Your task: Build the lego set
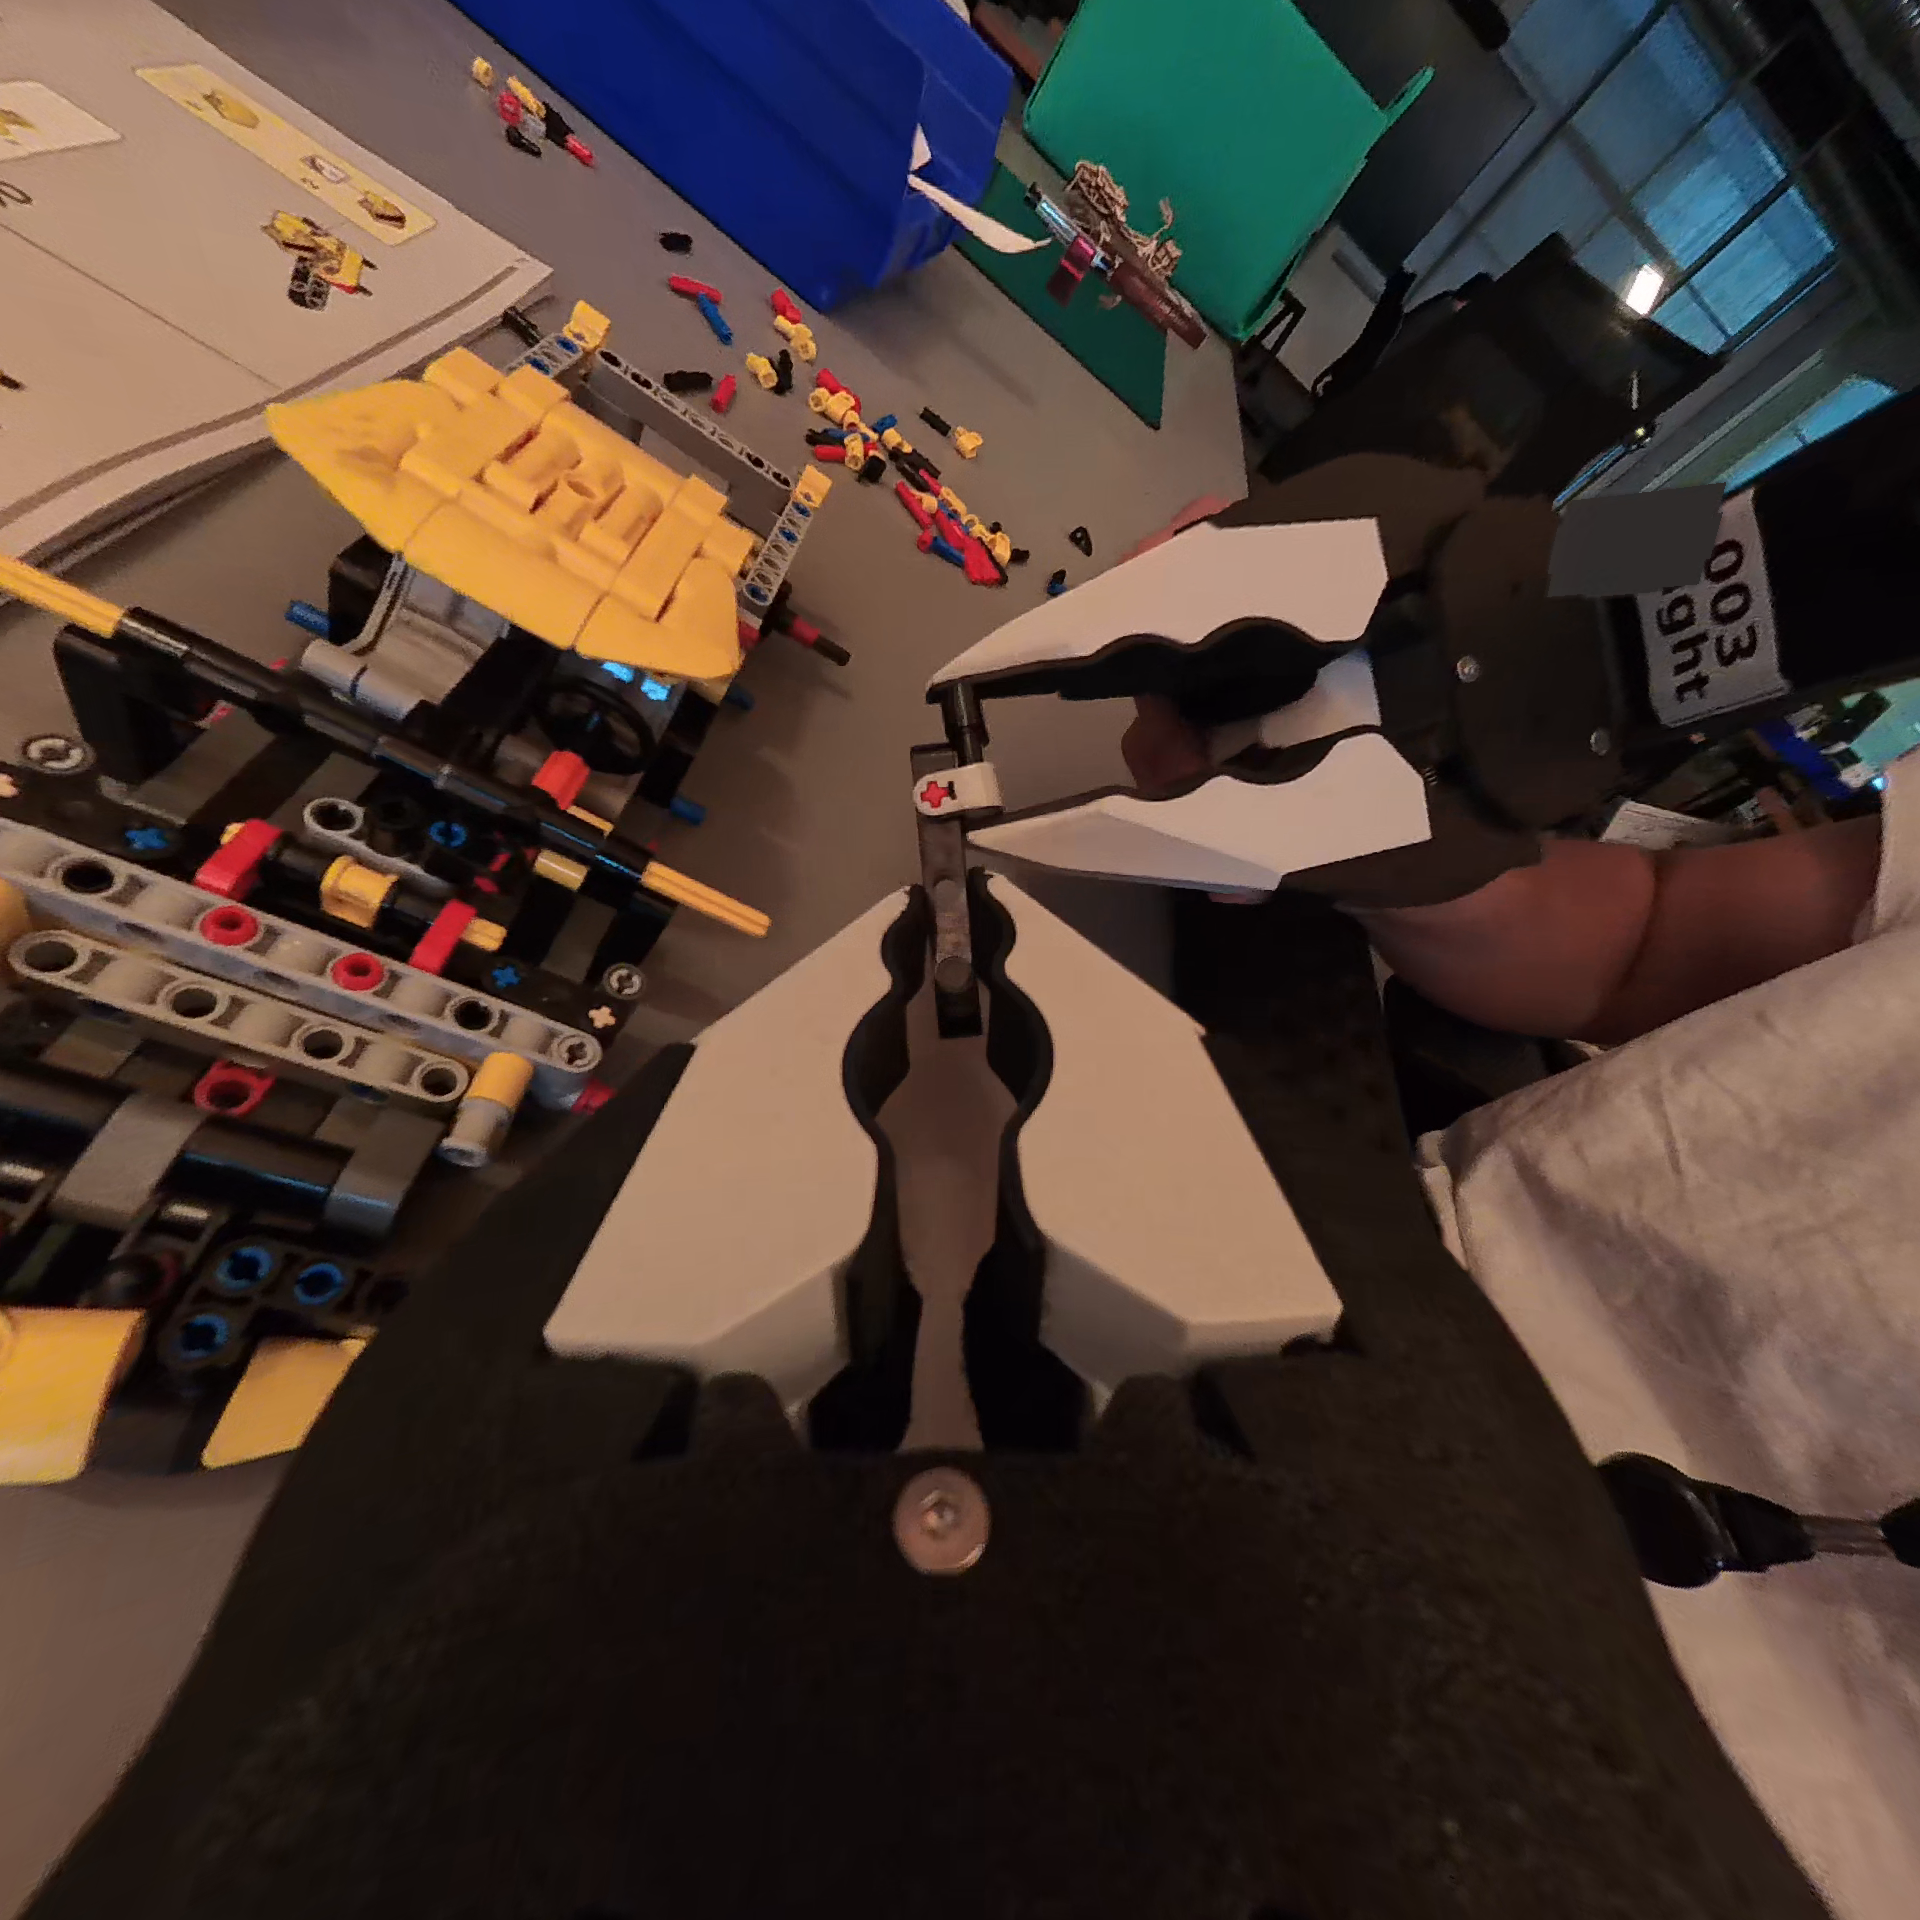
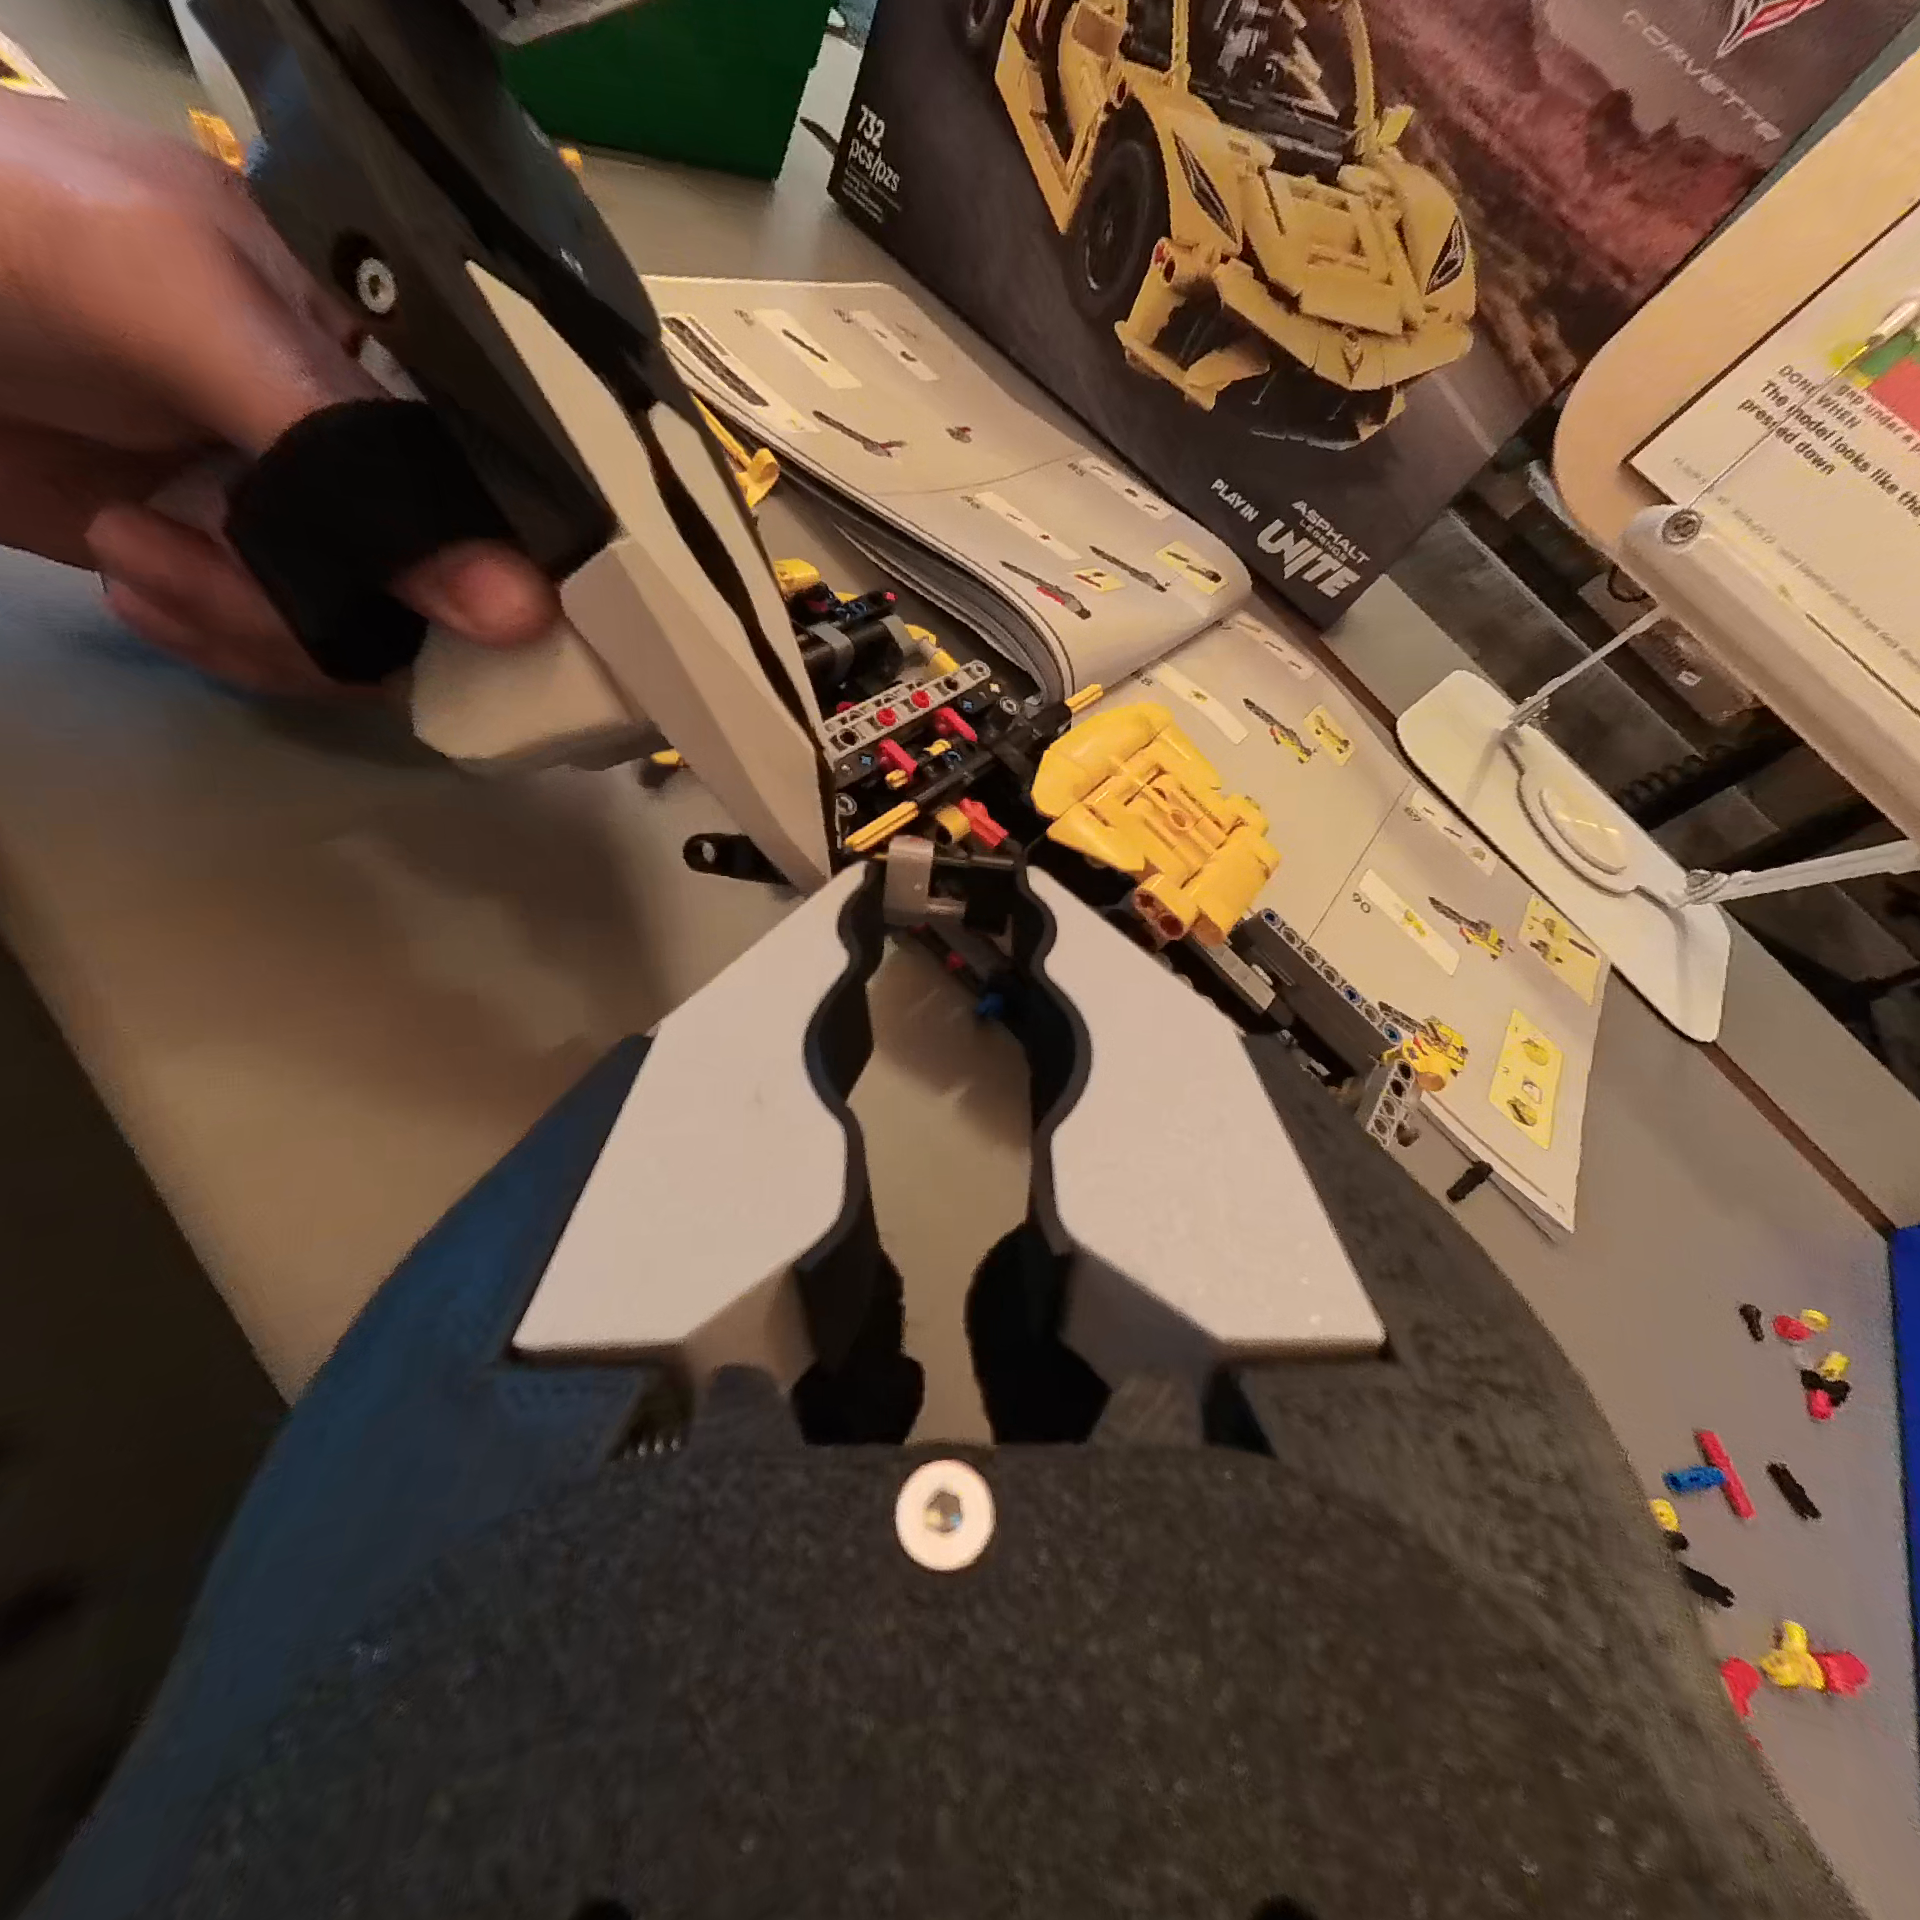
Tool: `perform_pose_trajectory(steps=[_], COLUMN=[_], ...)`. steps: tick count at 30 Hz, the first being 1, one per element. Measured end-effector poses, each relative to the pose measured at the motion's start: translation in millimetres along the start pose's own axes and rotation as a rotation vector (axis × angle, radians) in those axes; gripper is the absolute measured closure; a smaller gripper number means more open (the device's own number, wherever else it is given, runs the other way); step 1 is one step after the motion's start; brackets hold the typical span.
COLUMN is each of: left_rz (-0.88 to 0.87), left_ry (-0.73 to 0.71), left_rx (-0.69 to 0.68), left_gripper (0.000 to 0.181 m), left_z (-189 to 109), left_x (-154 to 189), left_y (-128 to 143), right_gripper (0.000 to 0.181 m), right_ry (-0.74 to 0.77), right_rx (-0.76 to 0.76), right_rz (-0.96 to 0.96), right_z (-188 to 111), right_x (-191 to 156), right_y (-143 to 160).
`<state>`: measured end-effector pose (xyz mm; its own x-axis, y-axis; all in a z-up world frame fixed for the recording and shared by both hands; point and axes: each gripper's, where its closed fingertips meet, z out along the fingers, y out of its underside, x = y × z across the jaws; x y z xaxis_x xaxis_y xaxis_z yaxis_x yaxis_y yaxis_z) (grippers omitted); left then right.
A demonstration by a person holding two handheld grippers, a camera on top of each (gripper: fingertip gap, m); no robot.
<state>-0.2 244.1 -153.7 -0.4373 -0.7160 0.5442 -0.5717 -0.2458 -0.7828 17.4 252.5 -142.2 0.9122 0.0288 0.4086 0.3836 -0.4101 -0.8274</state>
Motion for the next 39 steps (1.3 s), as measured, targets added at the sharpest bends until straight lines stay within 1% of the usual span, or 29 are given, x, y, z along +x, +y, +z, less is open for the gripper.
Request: perform_pose_trajectory(steps=[4, 10, 13, 16, 19, 22, 34, 39], left_rz=[0.022, 0.038, 0.060, 0.126, 0.140, 0.149, 0.139, 0.139], left_ry=[-0.004, 0.001, -0.022, -0.088, -0.094, -0.112, -0.130, -0.133], left_rx=[-0.003, -0.025, -0.020, -0.055, -0.057, -0.082, -0.087, -0.091], left_gripper=[0.174, 0.175, 0.174, 0.174, 0.174, 0.174, 0.174, 0.174], left_z=[1.3, 1.0, 1.0, 2.7, 1.5, 1.5, 0.0, 2.1], left_x=[2.5, 4.1, 2.4, -2.4, -2.9, -6.4, -11.6, -11.3], left_y=[-0.3, 2.1, 0.1, 2.4, 2.3, 6.6, 6.9, 7.7], right_gripper=[0.158, 0.159, 0.158, 0.157, 0.157, 0.157, 0.157, 0.158], right_ry=[-0.030, -0.010, -0.037, -0.044, 0.017, 0.021, -0.023, -0.006], right_rx=[-0.007, 0.015, 0.022, 0.007, 0.019, -0.005, 0.012, -0.007], right_rz=[-0.018, -0.134, -0.080, -0.015, -0.081, -0.111, -0.031, -0.033], right_z=[-2.3, -4.2, -1.9, 1.6, 0.8, 4.2, 4.9, 6.9], right_x=[0.6, -2.8, -0.2, 0.1, -0.1, -3.0, -5.5, -4.3], right_y=[-0.5, -3.1, -2.2, 3.7, 1.4, 4.4, 2.9, 4.9])
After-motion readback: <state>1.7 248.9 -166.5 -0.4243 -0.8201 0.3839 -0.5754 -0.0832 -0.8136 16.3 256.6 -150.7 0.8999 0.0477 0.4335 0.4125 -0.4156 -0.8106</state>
